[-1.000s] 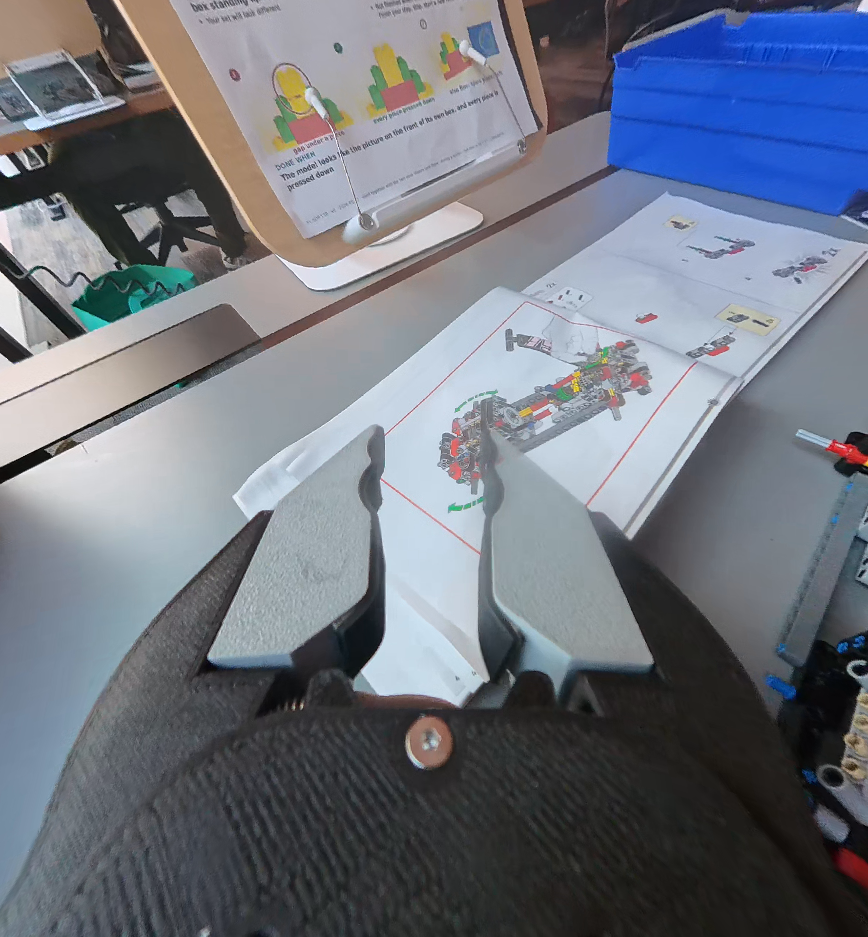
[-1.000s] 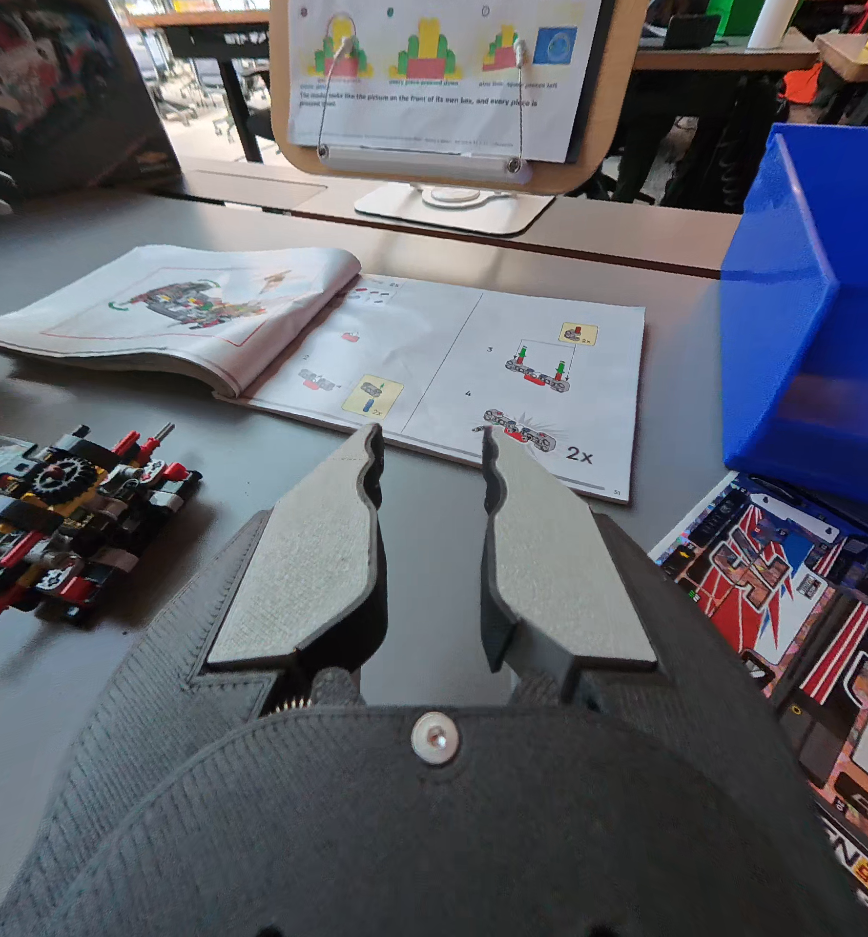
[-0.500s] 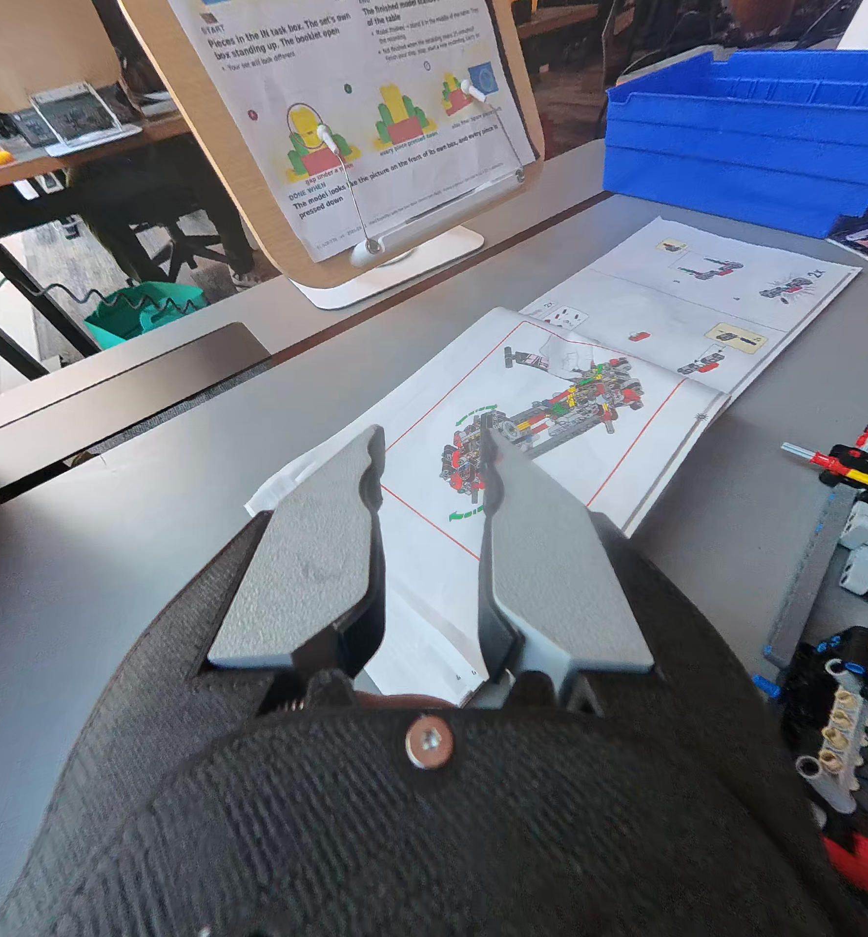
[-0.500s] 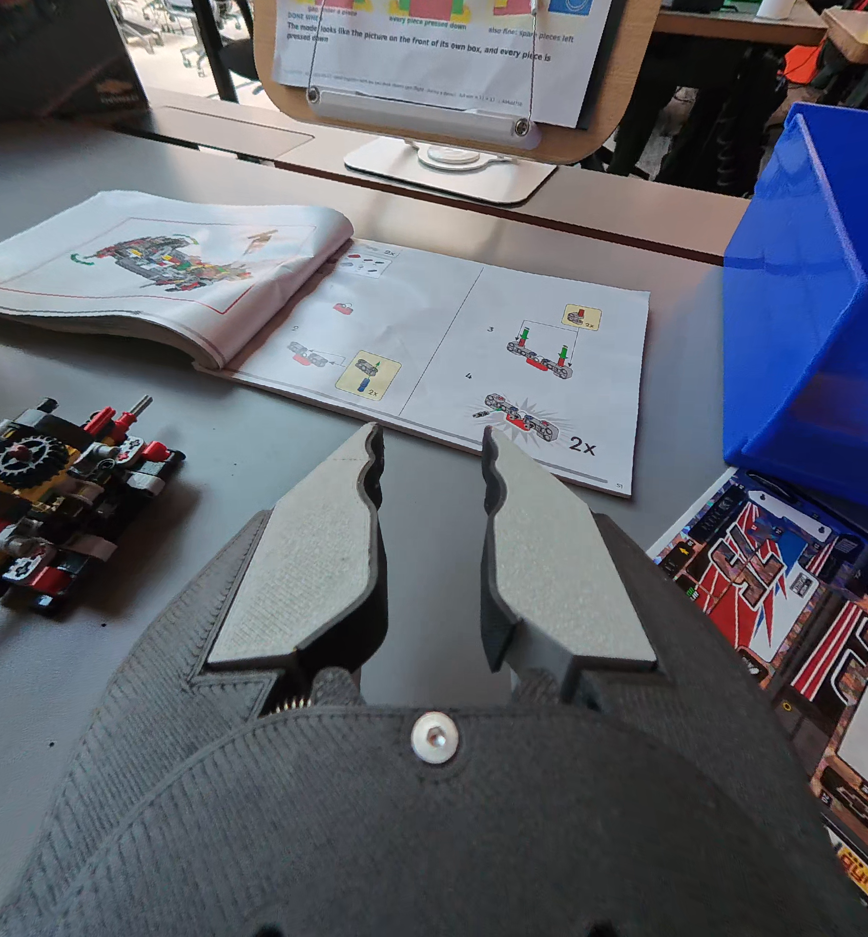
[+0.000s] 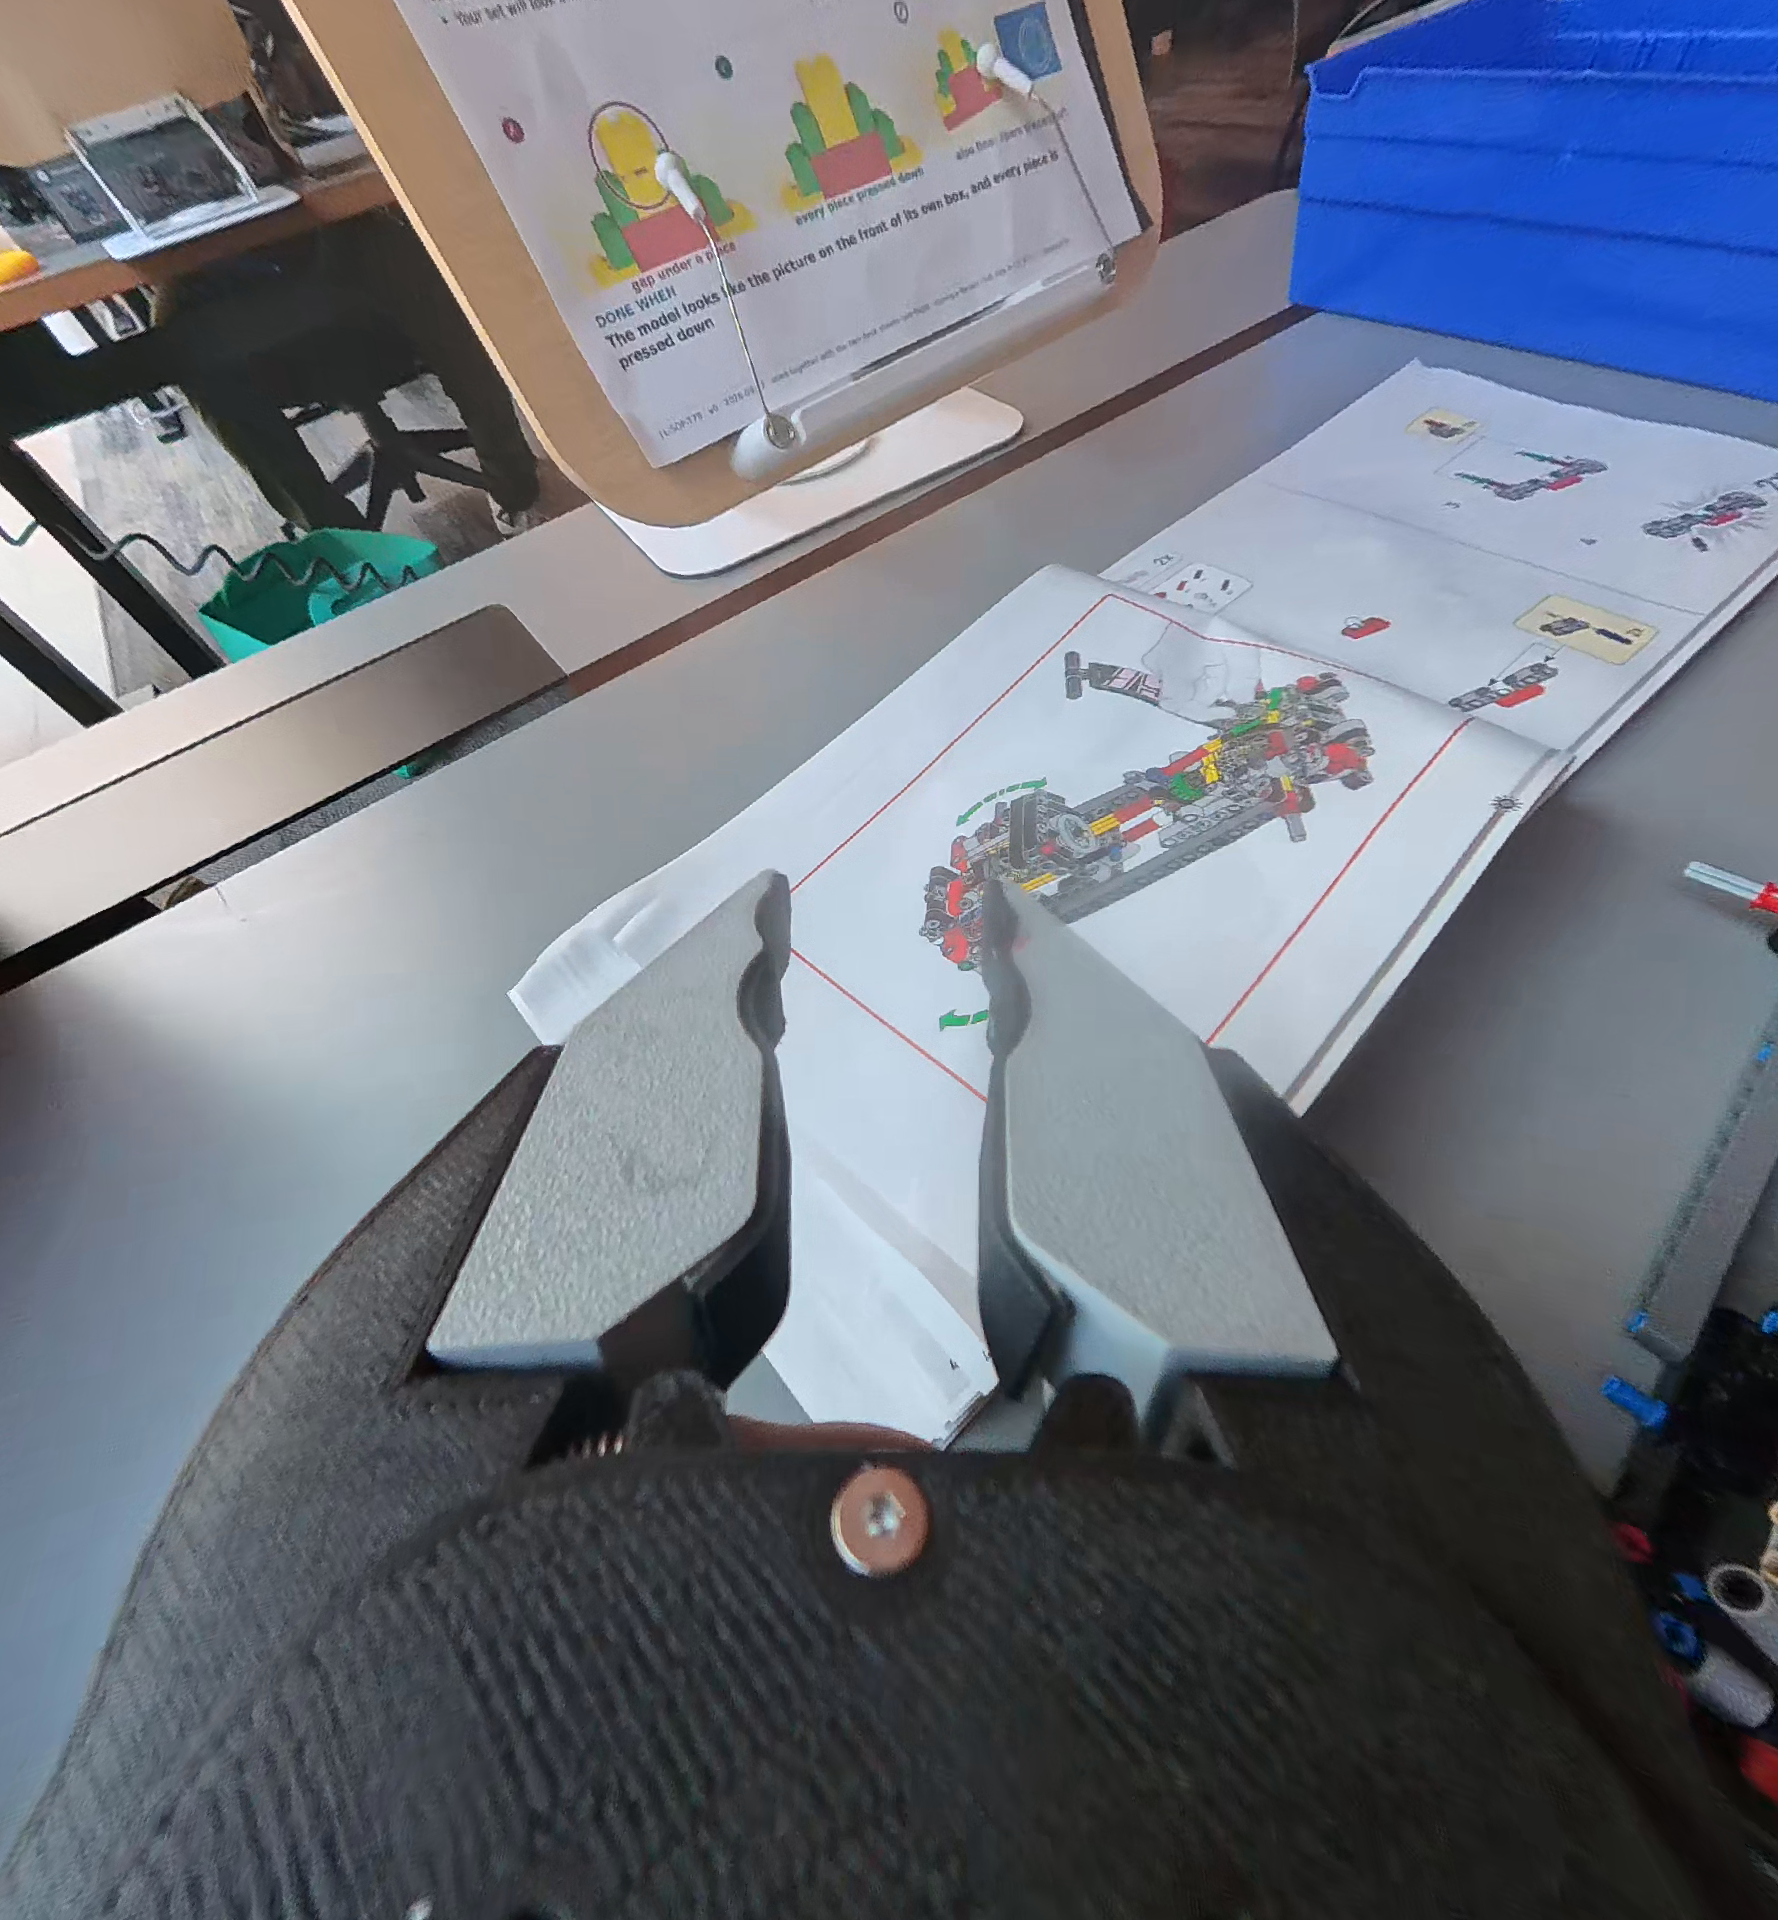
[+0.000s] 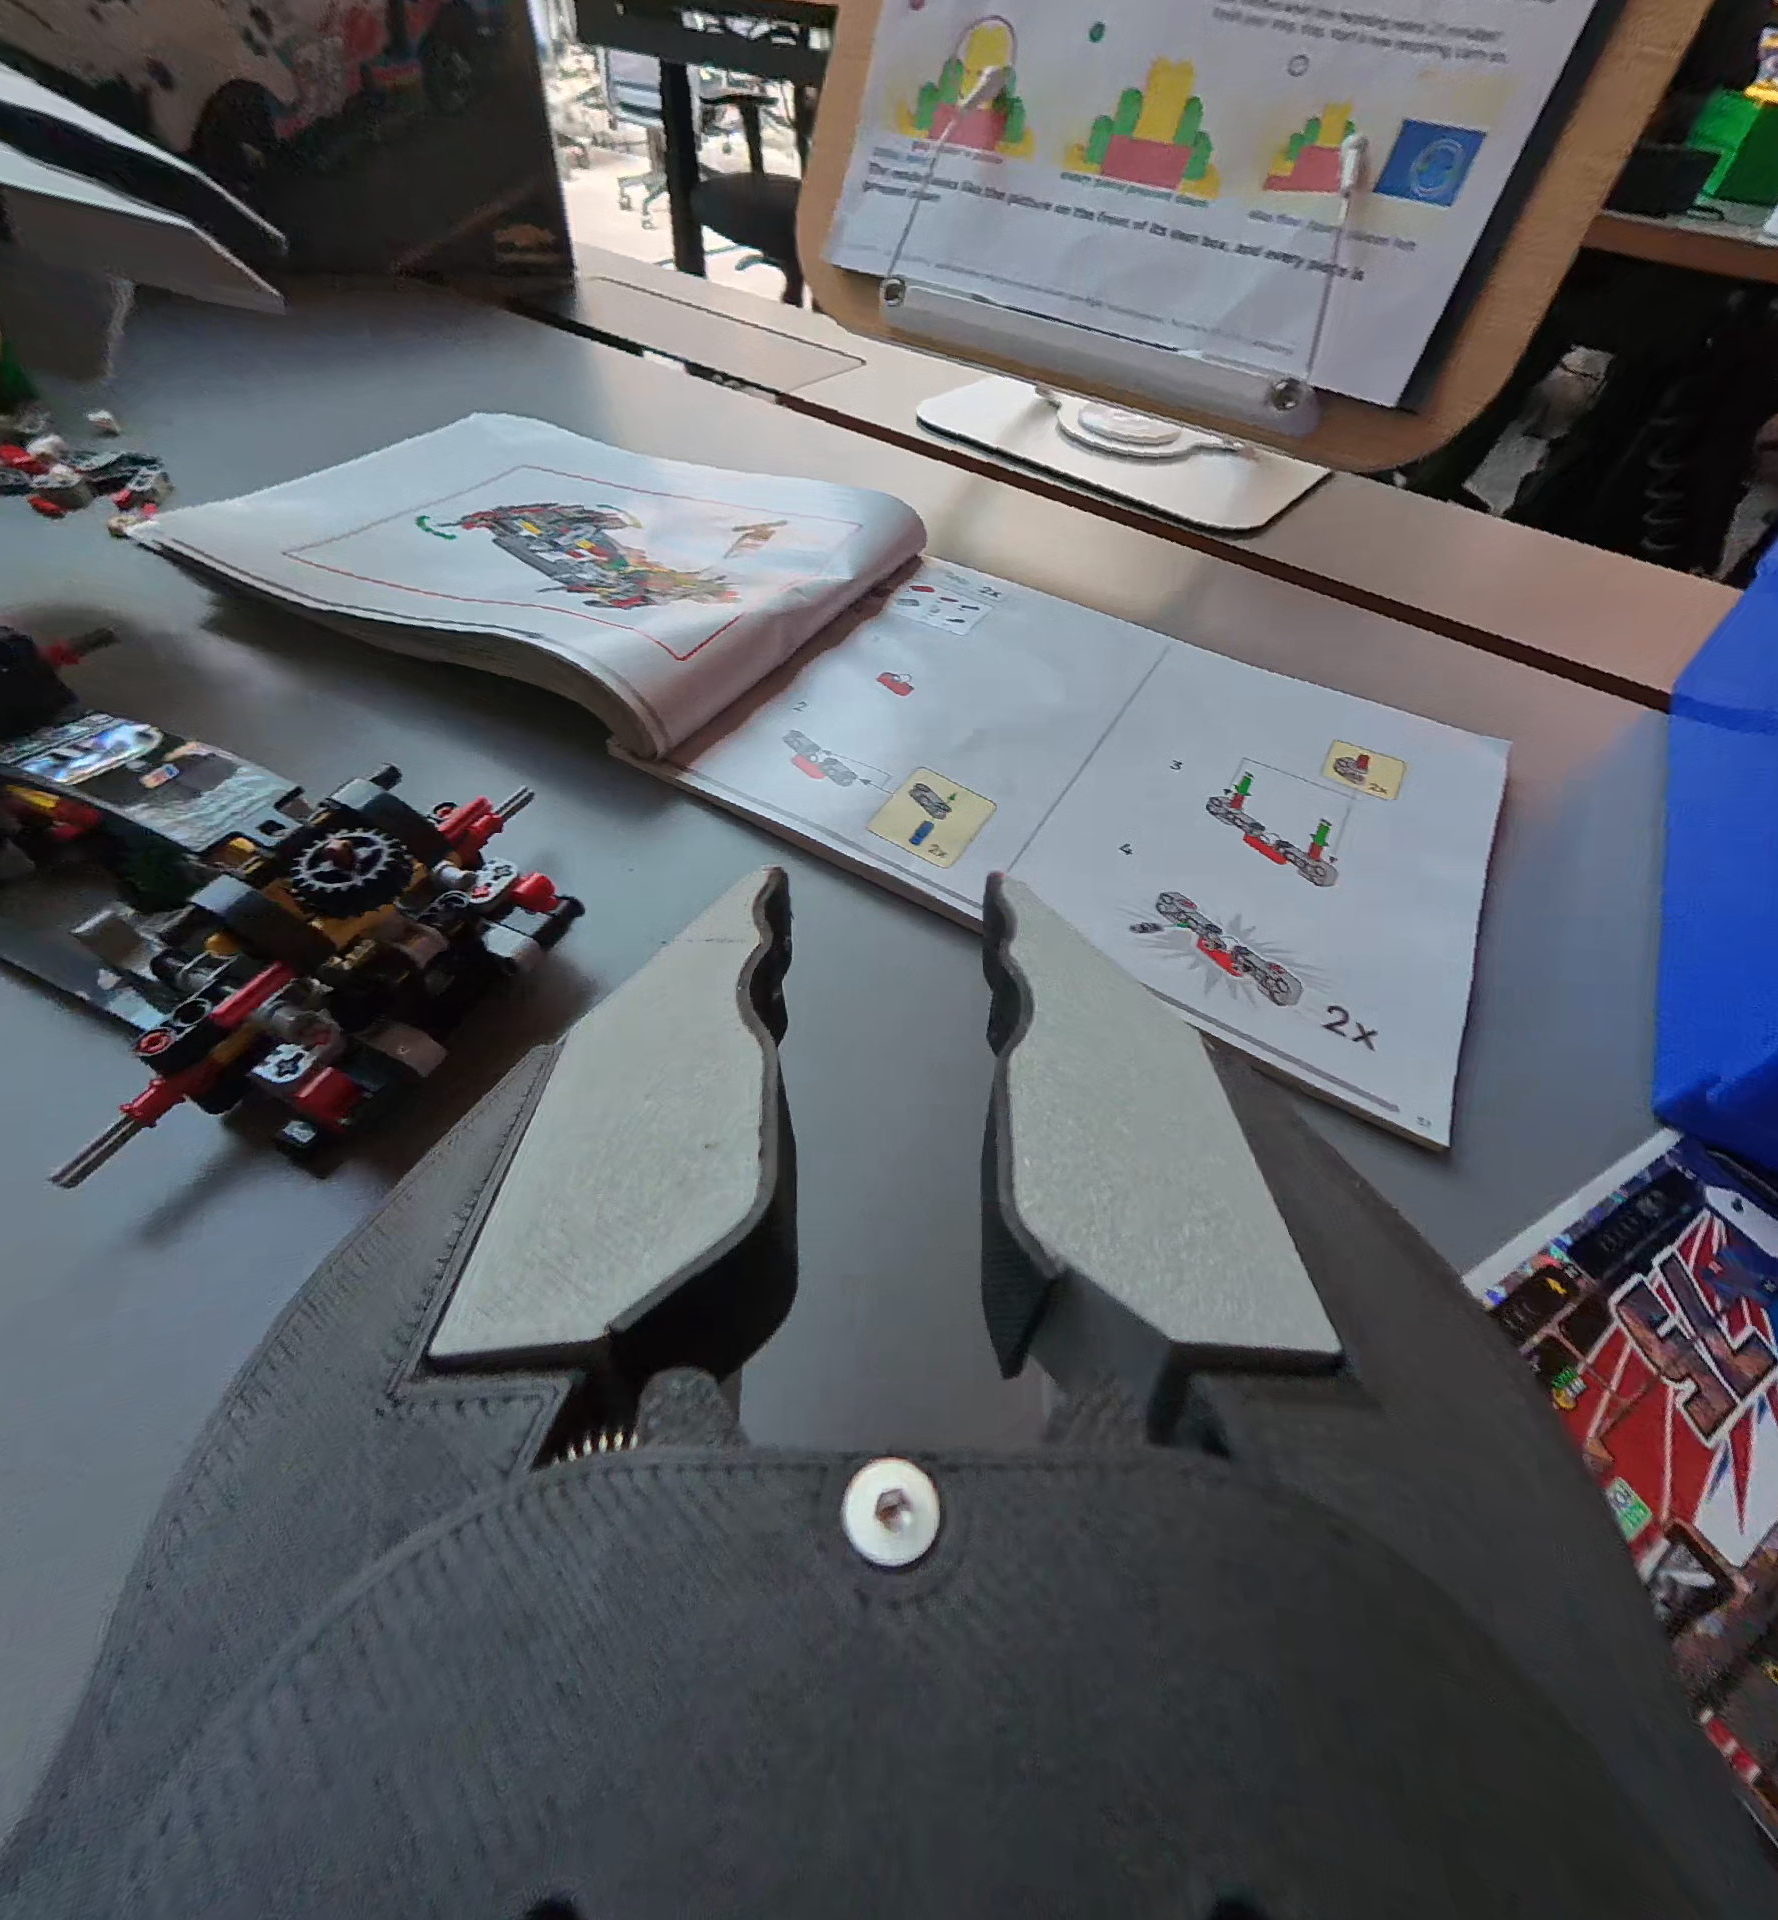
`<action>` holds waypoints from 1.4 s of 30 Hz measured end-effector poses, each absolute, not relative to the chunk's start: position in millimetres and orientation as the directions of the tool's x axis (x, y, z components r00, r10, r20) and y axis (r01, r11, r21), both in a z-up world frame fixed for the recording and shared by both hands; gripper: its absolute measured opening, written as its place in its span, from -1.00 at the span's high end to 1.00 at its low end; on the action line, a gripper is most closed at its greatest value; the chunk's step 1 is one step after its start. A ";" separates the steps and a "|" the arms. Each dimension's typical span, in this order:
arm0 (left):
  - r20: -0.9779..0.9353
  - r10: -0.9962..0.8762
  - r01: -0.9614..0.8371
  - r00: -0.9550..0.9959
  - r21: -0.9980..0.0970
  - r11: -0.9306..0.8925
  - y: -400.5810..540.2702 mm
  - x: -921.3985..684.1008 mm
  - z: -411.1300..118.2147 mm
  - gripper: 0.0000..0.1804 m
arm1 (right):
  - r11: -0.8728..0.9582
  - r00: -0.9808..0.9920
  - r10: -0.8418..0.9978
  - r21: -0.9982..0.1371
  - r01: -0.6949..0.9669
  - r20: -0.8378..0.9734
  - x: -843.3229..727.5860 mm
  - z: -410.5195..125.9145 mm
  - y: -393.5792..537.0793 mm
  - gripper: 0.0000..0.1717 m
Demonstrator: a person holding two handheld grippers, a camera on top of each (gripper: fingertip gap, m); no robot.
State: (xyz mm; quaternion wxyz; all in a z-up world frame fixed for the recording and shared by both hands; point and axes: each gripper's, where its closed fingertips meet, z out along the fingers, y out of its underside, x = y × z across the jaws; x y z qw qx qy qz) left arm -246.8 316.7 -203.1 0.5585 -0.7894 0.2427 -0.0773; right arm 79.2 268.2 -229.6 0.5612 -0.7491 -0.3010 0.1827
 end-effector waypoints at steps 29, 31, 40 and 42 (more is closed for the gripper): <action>-0.106 -0.457 -0.252 0.883 -0.929 -0.271 319.9 -248.9 -205.2 0.61 | -0.048 0.208 0.978 -0.988 0.147 -0.017 0.9 -206.1 290.6 0.68; -0.085 -0.452 -0.230 0.888 -0.933 -0.278 321.1 -252.6 -204.8 0.61 | -0.051 0.219 0.975 -0.989 0.141 -0.019 2.3 -205.4 293.3 0.68; 0.027 -0.451 -0.136 0.892 -0.936 -0.325 324.2 -257.7 -211.0 0.59 | -0.074 0.207 0.977 -0.990 0.123 -0.047 5.2 -204.5 293.3 0.68; 0.017 -0.454 -0.144 0.891 -0.937 -0.317 323.3 -256.0 -209.5 0.60 | -0.074 0.203 0.978 -0.990 0.122 -0.048 5.9 -204.2 291.9 0.68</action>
